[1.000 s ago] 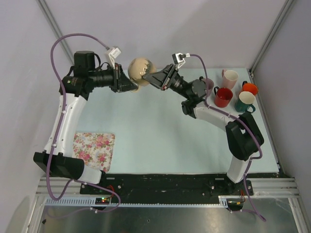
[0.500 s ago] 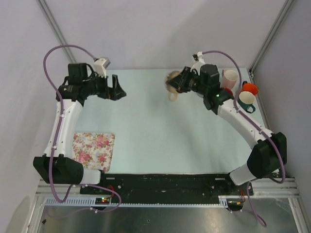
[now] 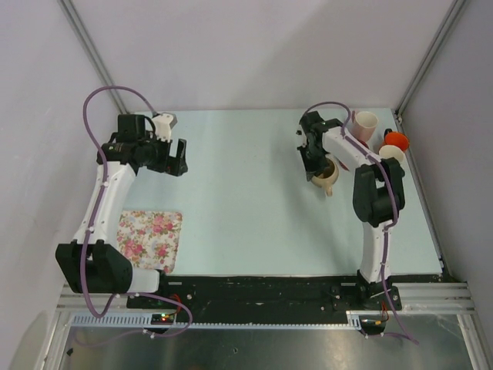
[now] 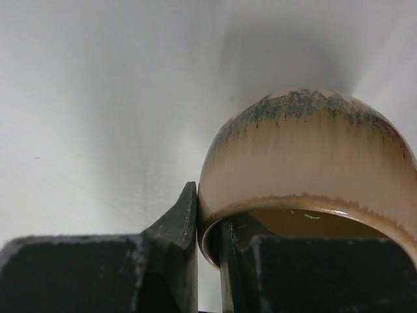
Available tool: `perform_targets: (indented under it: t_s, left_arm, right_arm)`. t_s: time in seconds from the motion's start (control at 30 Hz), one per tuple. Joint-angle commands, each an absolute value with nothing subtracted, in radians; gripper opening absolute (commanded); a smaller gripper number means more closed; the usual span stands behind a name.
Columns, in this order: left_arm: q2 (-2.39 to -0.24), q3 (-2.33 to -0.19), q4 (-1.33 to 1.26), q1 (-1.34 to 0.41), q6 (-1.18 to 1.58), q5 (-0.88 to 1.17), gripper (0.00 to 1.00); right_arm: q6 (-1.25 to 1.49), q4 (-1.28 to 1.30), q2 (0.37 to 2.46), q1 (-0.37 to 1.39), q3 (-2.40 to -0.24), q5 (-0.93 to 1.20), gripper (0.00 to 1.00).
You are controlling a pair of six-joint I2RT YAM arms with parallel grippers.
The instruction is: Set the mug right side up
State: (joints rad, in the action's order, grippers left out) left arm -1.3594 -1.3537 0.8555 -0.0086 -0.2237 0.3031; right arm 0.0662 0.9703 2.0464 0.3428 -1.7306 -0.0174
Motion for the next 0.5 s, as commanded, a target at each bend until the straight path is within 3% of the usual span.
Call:
perform_targets:
  t_s: [0.0, 0.47]
  left_arm:
    - [-1.312, -1.346, 0.849, -0.008, -0.274, 0.277, 1.0]
    - [-1.331, -1.336, 0.852, -0.008, -0.288, 0.257, 1.0]
  right_arm:
    - [-0.052, 1.013, 2.047, 0.276, -1.827, -0.036, 0.0]
    - [-0.124, 0.974, 2.179, 0.193, -1.899, 0.146, 0.0]
